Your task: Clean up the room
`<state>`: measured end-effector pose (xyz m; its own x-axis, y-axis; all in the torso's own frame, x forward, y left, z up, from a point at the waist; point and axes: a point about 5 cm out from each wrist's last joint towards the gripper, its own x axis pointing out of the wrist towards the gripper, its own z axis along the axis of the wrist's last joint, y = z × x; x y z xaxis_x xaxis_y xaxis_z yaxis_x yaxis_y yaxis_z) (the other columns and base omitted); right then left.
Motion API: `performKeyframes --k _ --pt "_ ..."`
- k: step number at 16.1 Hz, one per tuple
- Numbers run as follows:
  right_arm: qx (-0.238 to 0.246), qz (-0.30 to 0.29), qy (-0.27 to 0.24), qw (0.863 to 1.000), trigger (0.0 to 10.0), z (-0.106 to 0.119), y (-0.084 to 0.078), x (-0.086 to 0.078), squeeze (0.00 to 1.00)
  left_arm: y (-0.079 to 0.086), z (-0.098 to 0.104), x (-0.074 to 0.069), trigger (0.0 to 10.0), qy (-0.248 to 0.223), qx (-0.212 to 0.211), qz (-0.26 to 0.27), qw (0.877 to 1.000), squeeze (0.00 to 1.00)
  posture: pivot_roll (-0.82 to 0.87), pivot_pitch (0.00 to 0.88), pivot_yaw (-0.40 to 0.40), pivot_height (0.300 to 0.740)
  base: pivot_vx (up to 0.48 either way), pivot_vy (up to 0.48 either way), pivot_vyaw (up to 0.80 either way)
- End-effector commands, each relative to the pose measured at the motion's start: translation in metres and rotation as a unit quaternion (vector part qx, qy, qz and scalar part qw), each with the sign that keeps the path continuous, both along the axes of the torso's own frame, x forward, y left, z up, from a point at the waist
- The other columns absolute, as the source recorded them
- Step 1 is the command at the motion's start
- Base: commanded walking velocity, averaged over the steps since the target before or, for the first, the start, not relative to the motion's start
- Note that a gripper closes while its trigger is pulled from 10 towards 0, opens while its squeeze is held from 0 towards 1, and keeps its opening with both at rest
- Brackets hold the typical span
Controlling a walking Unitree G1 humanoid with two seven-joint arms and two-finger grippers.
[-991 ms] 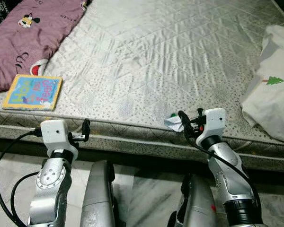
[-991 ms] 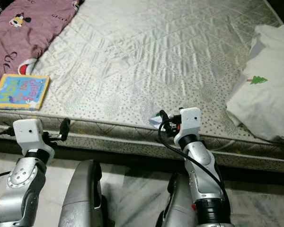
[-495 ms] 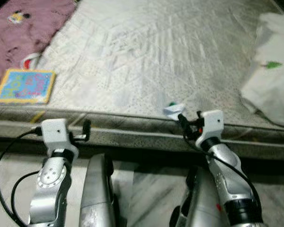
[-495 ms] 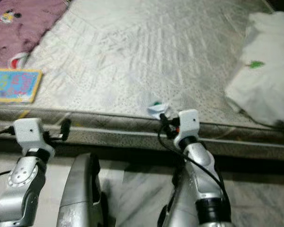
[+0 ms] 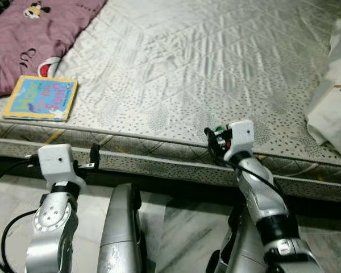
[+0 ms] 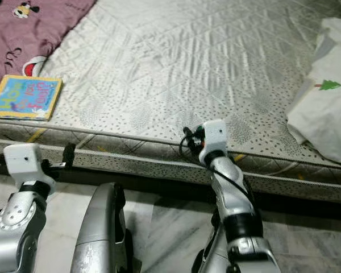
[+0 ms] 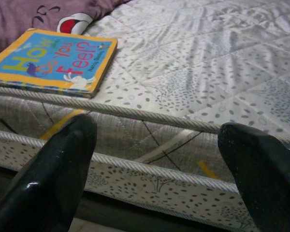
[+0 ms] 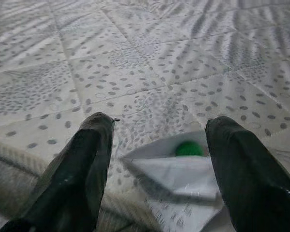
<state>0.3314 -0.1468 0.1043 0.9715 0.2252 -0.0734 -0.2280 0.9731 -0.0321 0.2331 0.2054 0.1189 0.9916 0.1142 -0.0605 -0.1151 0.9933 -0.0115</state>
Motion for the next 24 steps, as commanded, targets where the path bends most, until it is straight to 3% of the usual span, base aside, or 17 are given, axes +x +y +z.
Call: performKeyframes --k 1,5,11,16,17,18,21,22,23,24 --pt "-0.002 -0.018 0.008 1.000 10.0 -0.002 -0.005 0.004 0.00 0.001 0.001 -0.007 10.0 0.007 0.004 0.007 1.000 0.00 0.21 0.192 -0.026 0.486 0.000 0.000 0.00" --pt "-0.008 -0.032 0.023 0.999 10.0 -0.003 0.000 0.017 0.00 0.007 -0.002 -0.026 10.0 0.023 0.008 0.027 0.999 0.00 0.23 0.227 -0.029 0.486 0.000 0.000 0.00" --pt "-0.075 -0.059 0.084 0.992 10.0 -0.024 -0.009 0.017 0.00 0.002 0.000 -0.025 10.0 0.030 0.005 0.021 0.999 0.00 0.22 0.237 -0.023 0.486 0.000 0.000 0.00" --pt "-0.101 -0.046 0.094 0.989 10.0 -0.026 -0.001 0.019 0.00 -0.001 0.001 -0.016 10.0 0.026 0.002 0.016 1.000 0.00 0.20 0.218 -0.027 0.486 0.000 0.000 0.00" --pt "-0.111 -0.039 0.098 0.988 4.2 -0.028 0.002 0.019 0.00 -0.001 0.001 -0.013 10.0 0.023 0.001 0.014 1.000 0.00 0.20 0.212 -0.030 0.486 0.000 0.000 0.00" --pt "-0.120 -0.037 0.104 0.987 0.0 -0.029 0.002 0.020 0.00 -0.002 0.002 -0.010 10.0 0.021 -0.001 0.014 1.000 0.00 0.20 0.206 -0.031 0.486 0.000 0.000 0.00" --pt "-0.127 -0.032 0.118 0.984 0.0 -0.032 0.002 0.021 0.00 -0.004 0.002 -0.006 10.0 0.017 -0.004 0.012 1.000 0.00 0.19 0.192 -0.034 0.486 0.000 0.000 0.00" --pt "-0.132 -0.023 0.129 0.983 0.8 -0.034 0.004 0.020 0.00 -0.004 0.002 -0.004 10.0 0.015 -0.005 0.012 1.000 0.00 0.19 0.185 -0.035 0.486 0.000 0.000 0.00" --pt "-0.134 -0.016 0.137 0.981 0.0 -0.037 0.006 0.019 0.00 -0.004 0.002 -0.002 10.0 0.014 -0.006 0.011 1.000 0.00 0.19 0.177 -0.034 0.486 0.000 0.000 0.00" --pt "-0.135 -0.012 0.139 0.981 0.0 -0.038 0.007 0.019 0.00 -0.004 0.001 0.000 10.0 0.013 -0.006 0.011 1.000 0.00 0.19 0.169 -0.028 0.486 0.000 0.000 0.00"
